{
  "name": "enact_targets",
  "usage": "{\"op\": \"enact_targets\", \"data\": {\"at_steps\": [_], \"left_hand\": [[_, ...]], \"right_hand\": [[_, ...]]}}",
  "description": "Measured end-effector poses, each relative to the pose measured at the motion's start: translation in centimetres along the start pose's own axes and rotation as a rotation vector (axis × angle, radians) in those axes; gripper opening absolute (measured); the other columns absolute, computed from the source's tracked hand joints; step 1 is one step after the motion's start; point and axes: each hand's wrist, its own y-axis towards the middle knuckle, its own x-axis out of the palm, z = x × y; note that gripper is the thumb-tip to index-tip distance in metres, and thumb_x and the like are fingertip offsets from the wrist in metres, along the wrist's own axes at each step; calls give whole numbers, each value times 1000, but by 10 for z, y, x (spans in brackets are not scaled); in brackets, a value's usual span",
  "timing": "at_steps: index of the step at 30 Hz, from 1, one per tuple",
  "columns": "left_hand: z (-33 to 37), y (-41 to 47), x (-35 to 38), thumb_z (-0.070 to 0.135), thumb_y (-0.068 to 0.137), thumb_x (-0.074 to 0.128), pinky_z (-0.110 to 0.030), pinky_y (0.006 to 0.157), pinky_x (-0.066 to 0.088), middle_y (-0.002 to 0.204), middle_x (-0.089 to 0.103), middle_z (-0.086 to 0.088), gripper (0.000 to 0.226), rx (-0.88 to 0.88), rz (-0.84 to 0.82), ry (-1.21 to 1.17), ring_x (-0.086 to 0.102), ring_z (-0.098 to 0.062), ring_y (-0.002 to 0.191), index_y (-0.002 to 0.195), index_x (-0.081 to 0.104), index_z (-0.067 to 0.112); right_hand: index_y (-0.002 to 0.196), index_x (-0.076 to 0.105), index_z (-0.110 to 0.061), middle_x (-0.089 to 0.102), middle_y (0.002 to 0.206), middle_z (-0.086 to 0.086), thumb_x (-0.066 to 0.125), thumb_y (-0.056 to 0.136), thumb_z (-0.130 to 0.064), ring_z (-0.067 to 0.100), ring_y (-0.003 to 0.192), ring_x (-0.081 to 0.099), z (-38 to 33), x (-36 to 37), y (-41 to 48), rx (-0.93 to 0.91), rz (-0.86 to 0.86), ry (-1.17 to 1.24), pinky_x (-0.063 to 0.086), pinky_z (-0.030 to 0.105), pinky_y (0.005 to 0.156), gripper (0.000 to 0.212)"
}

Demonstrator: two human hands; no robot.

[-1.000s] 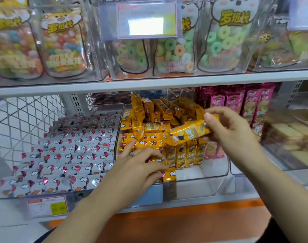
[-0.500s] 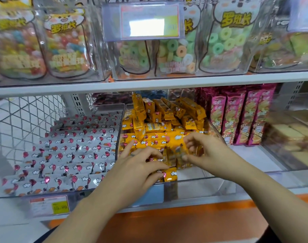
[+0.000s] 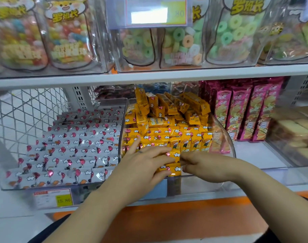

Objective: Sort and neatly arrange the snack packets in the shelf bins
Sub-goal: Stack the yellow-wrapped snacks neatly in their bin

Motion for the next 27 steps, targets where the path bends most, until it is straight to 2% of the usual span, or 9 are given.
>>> {"op": "enact_targets", "data": {"at_steps": [2,4,6,8,12,15,20,25,27], "left_hand": [[0,2,0,49,87,36,-52,104,28,121,61,17,37,-12,-9,-29,61,-7,106,106,66,39],[-1,3,1,48,87,35,-51,105,25,119,62,16,37,-13,-5,-42,61,-9,107,104,66,39],[-2,4,2,48,87,36,-49,104,26,118,63,15,37,-8,3,-54,62,-10,106,103,67,37],[-4,5,2,48,87,35,-47,105,24,120,62,14,39,3,4,-49,61,-12,109,105,68,36],[-2,6,-3,48,96,37,-35,114,-1,142,40,21,36,-26,-75,-43,35,-5,132,126,55,39],[-2,5,-4,43,98,37,-33,114,-7,146,31,23,36,-28,-116,-50,25,-1,135,132,48,40],[-2,4,-2,42,98,40,-32,113,-4,144,38,20,34,-14,-73,-96,31,-6,134,128,54,37],[-3,3,-1,40,99,39,-32,115,-4,146,33,22,34,-33,-95,-102,26,-2,136,130,51,39],[-2,3,-3,41,99,37,-30,115,-4,147,30,25,35,-31,-105,-85,23,0,136,132,48,41]], "right_hand": [[93,55,-29,57,87,-9,41,100,-24,6,77,49,-2,-7,0,-25,90,14,37,21,66,16],[116,60,-25,64,106,-8,47,97,-26,6,91,57,-2,-17,2,-37,340,41,43,20,75,23],[122,59,-23,63,115,-7,54,94,-23,7,100,57,-7,-31,9,-72,626,39,41,18,81,29],[127,56,-22,60,121,-2,56,92,-23,13,107,56,-13,-42,24,-101,786,5,41,20,85,34],[138,44,-23,57,129,8,56,92,-28,23,99,61,-17,-48,65,-76,813,-36,48,30,88,48],[134,51,-22,54,133,9,60,89,-25,24,111,57,-14,-47,85,-37,894,-53,46,31,94,45],[115,66,-12,67,111,6,62,86,-10,15,84,61,-19,-48,77,-47,1089,-8,38,10,68,30],[103,67,-17,65,92,-10,61,86,-12,8,82,59,-18,-33,30,32,1248,374,42,8,69,18],[93,63,-15,65,89,-5,61,88,-9,12,83,64,-22,-21,9,27,1248,884,51,15,73,8]]}}
